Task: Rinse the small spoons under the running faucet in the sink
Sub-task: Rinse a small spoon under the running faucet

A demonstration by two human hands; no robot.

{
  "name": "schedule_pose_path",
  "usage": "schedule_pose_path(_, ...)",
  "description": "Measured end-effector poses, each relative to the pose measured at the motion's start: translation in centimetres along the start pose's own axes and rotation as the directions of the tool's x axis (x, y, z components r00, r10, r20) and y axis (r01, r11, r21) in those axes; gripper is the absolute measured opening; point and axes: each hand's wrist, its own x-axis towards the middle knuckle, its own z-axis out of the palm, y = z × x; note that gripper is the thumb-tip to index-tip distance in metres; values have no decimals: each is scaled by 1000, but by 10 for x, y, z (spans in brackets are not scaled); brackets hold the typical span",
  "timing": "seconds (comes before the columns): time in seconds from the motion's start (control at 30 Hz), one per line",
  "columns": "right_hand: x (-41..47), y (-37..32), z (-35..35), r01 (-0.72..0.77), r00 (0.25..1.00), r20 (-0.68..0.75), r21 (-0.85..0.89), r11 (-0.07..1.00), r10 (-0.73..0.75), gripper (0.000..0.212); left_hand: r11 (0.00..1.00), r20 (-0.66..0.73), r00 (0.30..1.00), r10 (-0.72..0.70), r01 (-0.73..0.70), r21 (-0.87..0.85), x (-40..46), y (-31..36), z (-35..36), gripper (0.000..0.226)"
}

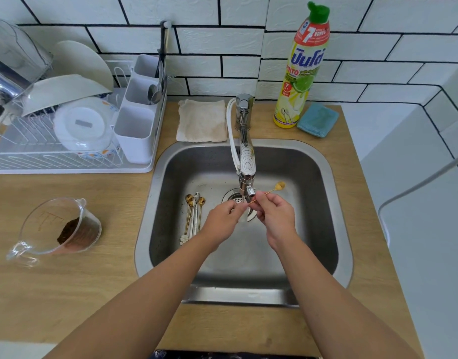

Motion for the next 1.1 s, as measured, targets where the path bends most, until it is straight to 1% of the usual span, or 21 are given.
schedule_pose_path(0.07, 2, -3, -3, 12, 1000, -15, 23, 1000, -11, 14, 983, 117, 993, -10, 31, -179, -2, -3, -2, 27)
schedule_pose_path(0.1, 2, -4, -4, 15, 1000, -21, 33, 999, -14, 16, 979, 145, 989, -9, 39, -202, -3, -4, -3, 23)
schedule_pose_path(0.13, 2, -4, -4, 11, 1000, -22, 35, 999, -11, 16, 980, 144, 990, -8, 37, -197, -3, -4, -3, 22)
schedule_pose_path(0.23, 1, -2, 1, -10, 1000, -5, 60, 998, 10, 16, 981, 64, 998, -7, 19, -194, -1, -2, -3, 26)
schedule_pose_path(0.27, 0, -2, 5, -18, 1000, 7, 74, 997, 18, 17, 975, 66, 998, -20, 34, -220, -1, -1, -2, 27)
schedule_pose_path(0.33, 0, -2, 10, -36, 999, 34, 108, 994, 32, 20, 963, 145, 987, -62, 98, -253, -2, 1, -2, 29)
schedule_pose_path(0.43, 0, 1, 15, -104, 993, 89, 264, 959, 83, 29, 960, 302, 947, -112, 181, -213, -11, -2, 3, 35)
schedule_pose_path(0.47, -1, 4, 17, -142, 988, 106, 322, 936, 114, 32, 960, 326, 938, -118, 192, -206, -13, -4, 5, 36)
schedule_pose_path(0.53, -2, 9, 19, -192, 980, 118, 394, 899, 158, 29, 959, 351, 929, -119, 199, -204, -15, -10, 7, 38)
schedule_pose_path(0.6, 0, 12, 17, -183, 983, 94, 434, 882, 157, 26, 968, 382, 916, -122, 195, -160, -15, -17, 0, 41)
schedule_pose_path(0.63, 2, 11, 14, -172, 985, 79, 457, 873, 153, 26, 976, 392, 910, -136, 192, -107, -15, -21, -5, 44)
schedule_pose_path(0.67, 3, 10, 11, -173, 985, 69, 483, 858, 160, 28, 984, 374, 914, -158, 178, -19, -13, -26, -12, 48)
schedule_pose_path(0.7, 5, 8, 7, -187, 982, 68, 507, 841, 177, 29, 982, 310, 934, -178, 151, 110, -10, -33, -19, 49)
schedule_pose_path(0.73, 5, 7, 4, -204, 978, 77, 523, 828, 193, 29, 955, 203, 963, -178, 119, 272, -4, -41, -26, 46)
schedule_pose_path(0.77, 5, 6, 2, -223, 974, 91, 525, 822, 207, 28, 895, 78, 986, -145, 98, 435, 2, -50, -32, 38)
schedule_pose_path(0.8, 4, 5, 0, -242, 970, 108, 511, 825, 218, 27, 830, -35, 994, -107, 109, 546, 8, -58, -37, 28)
schedule_pose_path(0.83, 3, 5, 0, -259, 966, 126, 486, 834, 227, 25, 787, -112, 990, -84, 135, 602, 14, -64, -41, 20)
schedule_pose_path(0.87, 1, 5, 0, -274, 962, 140, 462, 843, 236, 23, 757, -151, 985, -78, 157, 634, 20, -70, -44, 19)
schedule_pose_path(0.97, -3, 6, 0, -297, 955, 153, 424, 855, 256, 18, 655, -189, 971, -148, 240, 717, 33, -76, -46, 30)
schedule_pose_path(1.03, -4, 5, -2, -299, 954, 151, 411, 861, 259, 18, 598, -210, 960, -185, 280, 751, 37, -75, -47, 30)
schedule_pose_path(1.1, -4, 4, -4, -299, 954, 150, 406, 864, 260, 19, 552, -194, 961, -199, 274, 787, 41, -74, -47, 25)
